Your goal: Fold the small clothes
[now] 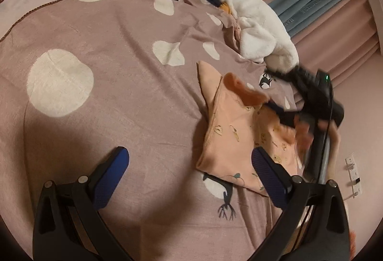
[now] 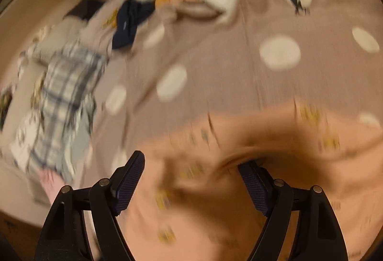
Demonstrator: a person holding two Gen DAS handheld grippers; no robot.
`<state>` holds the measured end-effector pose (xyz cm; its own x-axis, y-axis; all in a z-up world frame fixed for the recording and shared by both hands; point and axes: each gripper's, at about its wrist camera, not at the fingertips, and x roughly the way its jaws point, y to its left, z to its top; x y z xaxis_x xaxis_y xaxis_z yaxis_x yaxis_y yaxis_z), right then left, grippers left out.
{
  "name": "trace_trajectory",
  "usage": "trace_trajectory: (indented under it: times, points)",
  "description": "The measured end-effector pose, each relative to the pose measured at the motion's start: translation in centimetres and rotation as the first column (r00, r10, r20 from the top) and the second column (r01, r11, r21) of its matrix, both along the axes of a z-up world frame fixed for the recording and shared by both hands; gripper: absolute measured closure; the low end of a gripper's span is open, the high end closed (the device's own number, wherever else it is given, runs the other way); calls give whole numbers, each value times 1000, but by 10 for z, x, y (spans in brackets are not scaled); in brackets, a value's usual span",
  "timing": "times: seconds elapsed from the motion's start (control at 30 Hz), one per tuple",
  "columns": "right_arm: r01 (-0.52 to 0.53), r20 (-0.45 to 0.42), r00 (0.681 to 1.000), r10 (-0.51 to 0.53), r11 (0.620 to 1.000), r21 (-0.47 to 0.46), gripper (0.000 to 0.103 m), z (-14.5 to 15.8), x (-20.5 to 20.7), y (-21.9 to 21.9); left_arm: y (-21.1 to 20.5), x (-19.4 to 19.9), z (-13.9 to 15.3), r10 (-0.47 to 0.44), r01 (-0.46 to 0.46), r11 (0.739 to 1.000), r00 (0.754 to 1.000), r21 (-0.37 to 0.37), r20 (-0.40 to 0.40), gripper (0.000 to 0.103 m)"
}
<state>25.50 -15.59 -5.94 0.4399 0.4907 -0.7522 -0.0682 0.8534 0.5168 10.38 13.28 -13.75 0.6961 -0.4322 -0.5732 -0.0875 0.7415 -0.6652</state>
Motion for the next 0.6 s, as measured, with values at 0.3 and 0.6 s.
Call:
trace_trajectory:
  times: [0.3, 0.6]
  points:
    - [-108, -38, 993, 109, 994, 23, 21, 12, -13, 37, -1, -16, 2, -25, 25, 999, 1000, 25, 15, 1]
    - [-107, -61, 993, 99, 983, -152, 39, -22, 5, 83, 7, -22, 2, -20, 19, 998, 1000, -56, -12, 1]
